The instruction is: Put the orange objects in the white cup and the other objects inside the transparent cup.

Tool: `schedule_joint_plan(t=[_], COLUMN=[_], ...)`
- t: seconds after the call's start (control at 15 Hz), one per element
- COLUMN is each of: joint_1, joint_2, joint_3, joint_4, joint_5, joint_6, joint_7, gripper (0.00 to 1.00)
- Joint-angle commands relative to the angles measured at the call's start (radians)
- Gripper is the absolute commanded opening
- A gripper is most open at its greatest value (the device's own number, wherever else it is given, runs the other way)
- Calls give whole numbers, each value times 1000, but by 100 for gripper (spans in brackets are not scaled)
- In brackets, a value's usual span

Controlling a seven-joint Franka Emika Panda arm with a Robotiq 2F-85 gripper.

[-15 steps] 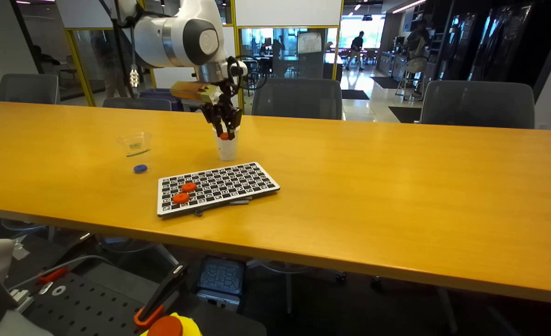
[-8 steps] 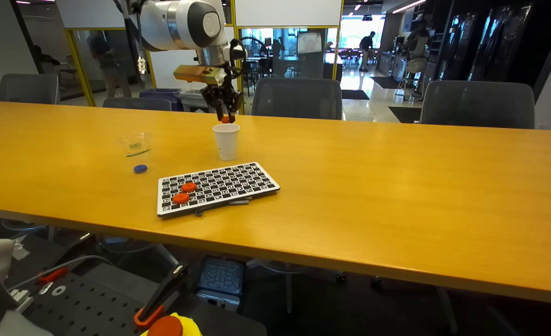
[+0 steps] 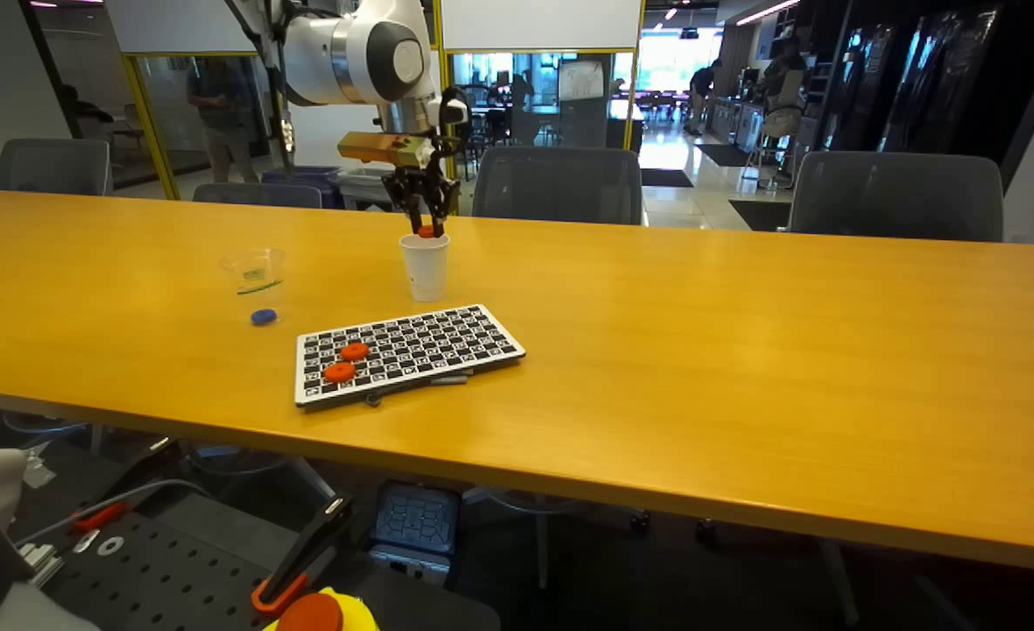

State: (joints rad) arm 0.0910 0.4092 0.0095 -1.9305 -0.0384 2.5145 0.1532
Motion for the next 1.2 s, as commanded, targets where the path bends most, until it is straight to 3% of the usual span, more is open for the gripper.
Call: schedule_joint_plan(t=[0.0,0.07,0.2,0.47,1.13], joint_1=[-19,-20,-16,-8,-17], joint_2=[35,36,22,-36,-288], joint_3=[20,22,19,16,39], joint_4=[68,70,58,-8,-397], joint_5=[39,44,42,31,46], joint_6=[-51,-59,-62,-39,-6], joint_7=[-43,-48,-47,-40,-93], gripper=[47,69,72,99,100])
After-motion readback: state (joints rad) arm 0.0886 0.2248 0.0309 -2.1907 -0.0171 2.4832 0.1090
